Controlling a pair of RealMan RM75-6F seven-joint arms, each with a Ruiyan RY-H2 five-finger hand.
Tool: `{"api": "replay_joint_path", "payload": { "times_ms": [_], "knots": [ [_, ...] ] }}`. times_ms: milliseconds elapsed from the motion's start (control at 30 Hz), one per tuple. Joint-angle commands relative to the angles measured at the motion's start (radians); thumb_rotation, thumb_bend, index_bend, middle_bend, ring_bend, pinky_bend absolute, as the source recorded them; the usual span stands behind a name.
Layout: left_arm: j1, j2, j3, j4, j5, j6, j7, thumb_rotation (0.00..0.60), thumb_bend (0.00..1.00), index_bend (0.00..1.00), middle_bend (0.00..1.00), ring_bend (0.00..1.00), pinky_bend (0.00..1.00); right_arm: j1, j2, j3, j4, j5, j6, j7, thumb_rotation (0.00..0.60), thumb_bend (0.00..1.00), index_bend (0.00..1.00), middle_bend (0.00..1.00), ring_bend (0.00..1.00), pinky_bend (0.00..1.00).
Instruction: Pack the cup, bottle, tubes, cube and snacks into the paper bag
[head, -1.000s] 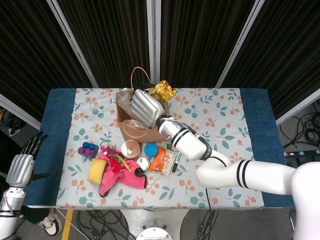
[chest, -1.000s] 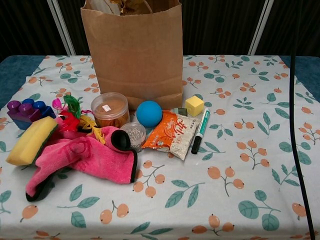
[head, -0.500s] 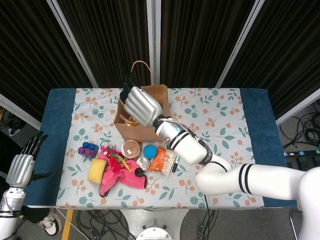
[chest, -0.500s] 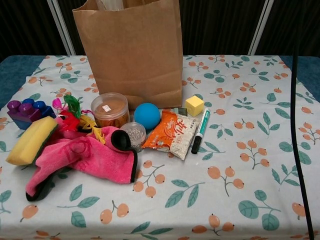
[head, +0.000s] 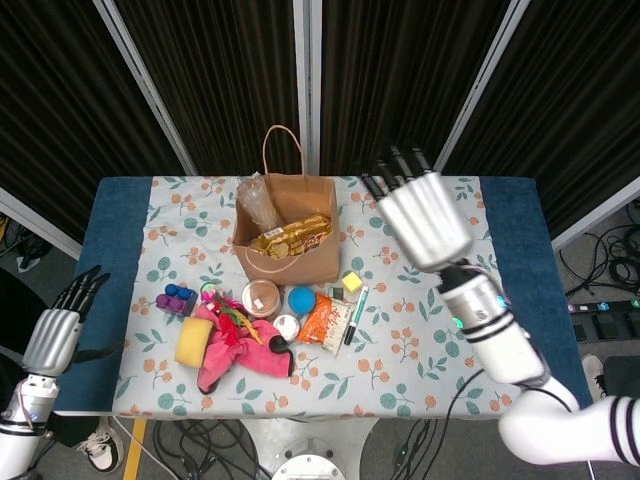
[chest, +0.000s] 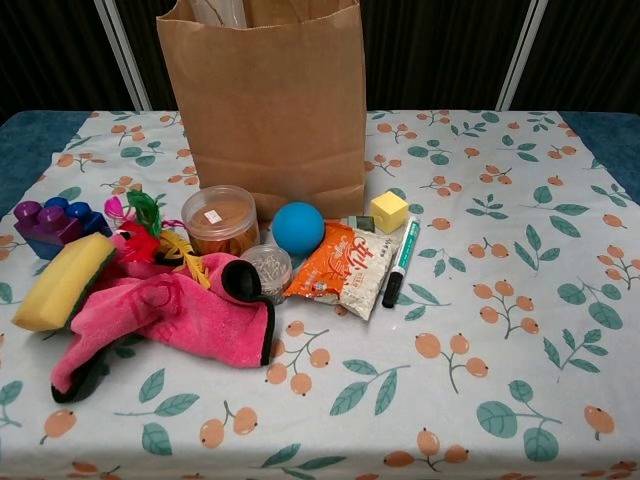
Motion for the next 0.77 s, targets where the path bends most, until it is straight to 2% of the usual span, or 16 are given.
{"api": "replay_joint_path", "payload": {
  "times_ms": [33, 167, 300, 433, 567, 767],
  "knots": [
    [-0.010, 0.002, 0.004, -0.010, 0.012, -0.007, 0.026, 0.600, 0.05, 0.11, 0.10, 0.06, 0.16, -0.441, 0.096, -0.210, 0.008, -0.369, 0.260, 0.427, 0.600, 0.00, 0.13, 0.22, 0.05, 0.11],
    [-0.019, 0.007, 0.003, -0.026, 0.019, -0.011, 0.064, 0.600, 0.05, 0.11, 0.10, 0.06, 0.16, -0.650, 0.011, -0.307, 0.211, -0.534, 0.360, 0.672, 0.600, 0.00, 0.10, 0.18, 0.01, 0.03],
    [-0.027, 0.010, 0.002, -0.029, 0.029, -0.009, 0.098, 0.600, 0.05, 0.11, 0.10, 0.06, 0.16, -0.794, -0.112, -0.341, 0.399, -0.610, 0.435, 0.813, 0.600, 0.00, 0.10, 0.16, 0.00, 0.00],
    [-0.034, 0.012, 0.002, -0.024, 0.037, -0.008, 0.121, 0.600, 0.05, 0.11, 0.10, 0.06, 0.16, -0.876, -0.212, -0.335, 0.529, -0.606, 0.435, 0.889, 0.600, 0.00, 0.09, 0.13, 0.00, 0.00],
    [-0.041, 0.026, 0.004, -0.030, 0.052, -0.005, 0.145, 0.600, 0.05, 0.11, 0.10, 0.06, 0.16, -0.911, -0.248, -0.314, 0.598, -0.612, 0.415, 0.868, 0.600, 0.00, 0.06, 0.12, 0.00, 0.00],
    [-0.037, 0.032, 0.008, -0.033, 0.044, -0.002, 0.150, 0.600, 0.05, 0.11, 0.10, 0.06, 0.16, -0.926, -0.268, -0.270, 0.610, -0.635, 0.390, 0.806, 0.600, 0.00, 0.06, 0.12, 0.00, 0.00]
  ]
}}
